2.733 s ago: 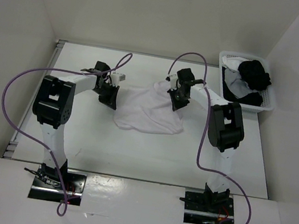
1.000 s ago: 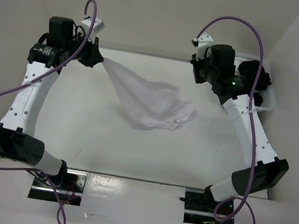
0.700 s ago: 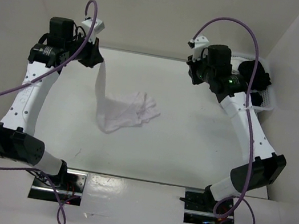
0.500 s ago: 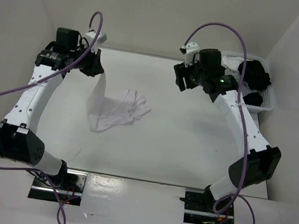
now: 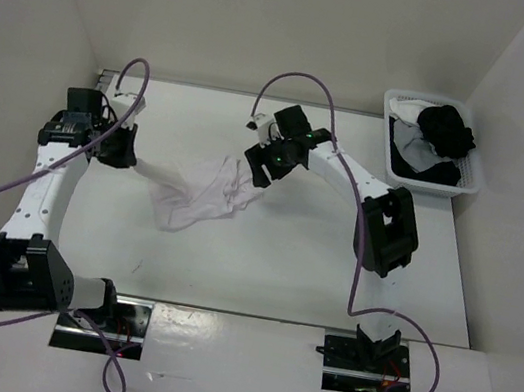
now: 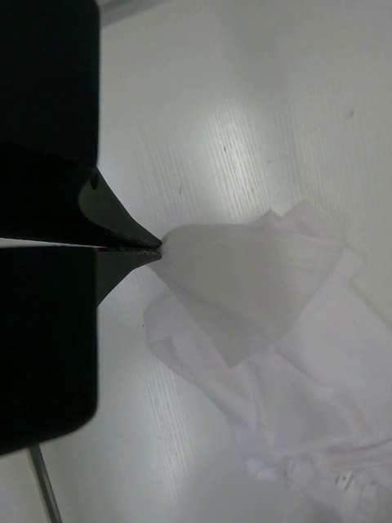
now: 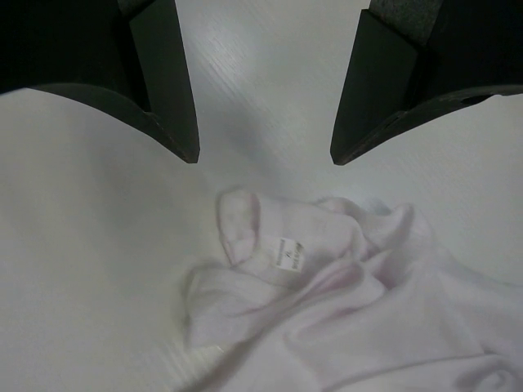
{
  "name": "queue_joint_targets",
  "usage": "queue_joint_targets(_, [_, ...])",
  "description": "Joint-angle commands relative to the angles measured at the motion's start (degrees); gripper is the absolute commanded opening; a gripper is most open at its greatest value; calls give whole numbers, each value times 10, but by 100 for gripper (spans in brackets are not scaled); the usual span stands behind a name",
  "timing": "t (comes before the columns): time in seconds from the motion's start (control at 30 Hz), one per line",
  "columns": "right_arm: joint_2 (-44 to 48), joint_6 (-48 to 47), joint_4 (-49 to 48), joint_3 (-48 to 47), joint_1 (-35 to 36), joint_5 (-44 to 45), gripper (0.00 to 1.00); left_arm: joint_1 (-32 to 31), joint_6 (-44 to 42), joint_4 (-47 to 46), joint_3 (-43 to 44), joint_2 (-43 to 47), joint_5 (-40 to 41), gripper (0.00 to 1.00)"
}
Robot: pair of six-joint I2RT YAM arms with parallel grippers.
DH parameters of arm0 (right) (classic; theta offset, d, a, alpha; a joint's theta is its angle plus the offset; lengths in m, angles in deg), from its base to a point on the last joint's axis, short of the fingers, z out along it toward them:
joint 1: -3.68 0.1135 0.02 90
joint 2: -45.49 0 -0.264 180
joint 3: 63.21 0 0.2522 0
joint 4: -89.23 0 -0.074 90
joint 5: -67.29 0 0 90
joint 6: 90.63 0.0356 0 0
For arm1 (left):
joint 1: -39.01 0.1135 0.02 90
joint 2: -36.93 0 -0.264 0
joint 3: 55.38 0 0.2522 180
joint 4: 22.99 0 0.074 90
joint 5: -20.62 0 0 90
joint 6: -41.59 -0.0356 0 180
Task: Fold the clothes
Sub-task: Flatten the tank top out
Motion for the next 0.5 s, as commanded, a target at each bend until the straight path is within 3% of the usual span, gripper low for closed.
queue_joint_targets(0.0, [-21,2,-10,-48,44,-6,74,21,-27,10,-3,37,34,0])
queue_joint_targets(0.23, [-89,2,-10,-97,68,-6,75,49,-60,34,-31,49,59,0])
queue_joint_targets(0.37, [-113,8,-25,-97,68,20,75,61,-71,39,-51,29,27,0])
queue_joint_targets(0.47, [-132,2,-36,-97,68,43,64,61,-71,39,-58,24,17,0])
